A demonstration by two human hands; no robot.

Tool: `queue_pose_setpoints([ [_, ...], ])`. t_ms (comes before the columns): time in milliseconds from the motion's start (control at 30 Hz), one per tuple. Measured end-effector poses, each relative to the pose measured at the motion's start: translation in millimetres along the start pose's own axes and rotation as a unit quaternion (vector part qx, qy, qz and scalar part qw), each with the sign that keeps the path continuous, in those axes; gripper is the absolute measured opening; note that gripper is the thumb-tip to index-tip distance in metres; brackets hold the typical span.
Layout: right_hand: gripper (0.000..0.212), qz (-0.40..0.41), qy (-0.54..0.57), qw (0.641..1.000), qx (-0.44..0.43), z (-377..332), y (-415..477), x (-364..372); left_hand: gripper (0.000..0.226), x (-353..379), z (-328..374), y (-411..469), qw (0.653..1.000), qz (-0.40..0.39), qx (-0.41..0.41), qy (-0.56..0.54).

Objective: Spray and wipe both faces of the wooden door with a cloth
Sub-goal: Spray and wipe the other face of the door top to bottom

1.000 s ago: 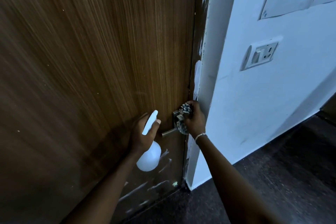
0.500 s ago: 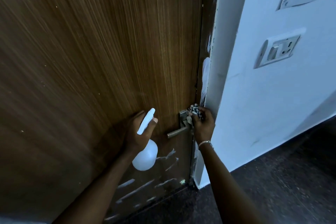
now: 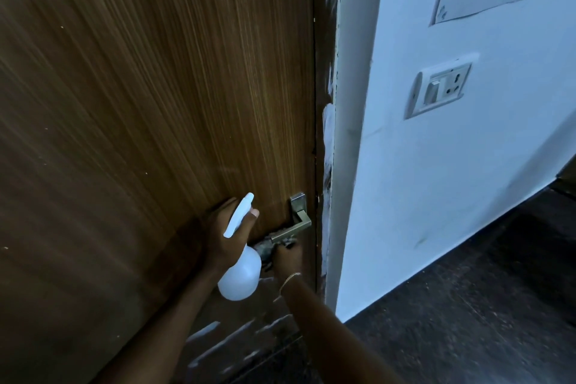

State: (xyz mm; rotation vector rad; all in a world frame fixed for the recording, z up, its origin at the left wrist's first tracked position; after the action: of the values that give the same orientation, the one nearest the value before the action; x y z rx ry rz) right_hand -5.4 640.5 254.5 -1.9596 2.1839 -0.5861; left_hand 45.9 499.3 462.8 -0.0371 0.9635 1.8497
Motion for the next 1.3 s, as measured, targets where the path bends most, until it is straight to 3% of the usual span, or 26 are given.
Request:
queue_pose_setpoints([
  [67,0.025,-0.023,-0.030,0.999,-0.007,-0.9,0.5,2.5,0.017,-2.3,-0.2,0.8,1.000,-0.001,-0.012,-0.009],
  [267,0.022,0.078,0.026,0.997,0.001,2.1,39.9,-56.6,0.022,-7.9,11.0,-0.1,0.999,-0.012,0.011,-0.033],
  [333,0.013,0.131,-0.012,0.989,-0.060,-23.4,43.3,-76.4,0.024,-17.2,6.3,-3.0,0.999,0.009,0.016,-0.030],
  [433,0.016,0.166,-0.081,0.965,-0.188,-95.8,35.9,-94.3,0.038,-27.1,7.0,-7.8,0.998,0.051,0.046,0.000],
  [533,0.017,0.113,-0.148,0.931,-0.313,-153.9,15.7,-80.4,0.019,-25.8,10.1,-6.5,0.998,0.037,0.060,-0.005],
  [700,0.016,0.081,-0.214,0.894,-0.386,-180.6,-13.2,-59.4,0.011,-27.6,21.2,-5.5,0.992,0.065,0.106,0.004],
  [867,0.034,0.070,-0.246,0.920,-0.297,-180.0,2.4,-36.7,0.009,-24.3,15.0,-5.7,0.994,0.057,0.095,0.000],
  [933,0.037,0.064,-0.232,0.932,-0.272,-181.1,10.2,-35.6,0.018,-24.4,12.3,-6.9,0.995,0.052,0.081,-0.005],
  [1200,0.026,0.070,-0.215,0.958,-0.177,-170.5,40.9,-57.3,0.019,-32.7,26.2,-12.4,0.998,0.034,0.047,-0.030],
  [1300,0.018,0.046,-0.174,0.963,-0.199,-157.3,37.2,-66.9,0.020,-35.1,31.9,-14.1,0.998,0.034,0.035,-0.035],
])
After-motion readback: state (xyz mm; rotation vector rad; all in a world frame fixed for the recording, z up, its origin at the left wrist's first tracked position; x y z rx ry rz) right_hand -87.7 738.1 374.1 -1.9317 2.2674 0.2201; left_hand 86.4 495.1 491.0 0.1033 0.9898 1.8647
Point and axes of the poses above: each hand's wrist, its own y-axis towards the middle knuckle, its own x-axis out of the palm, z = x × y, the point moved 9 cm from there along y, towards the middle knuckle, and after that the axes turned 3 degrees about -x, right-handed, at the moved point
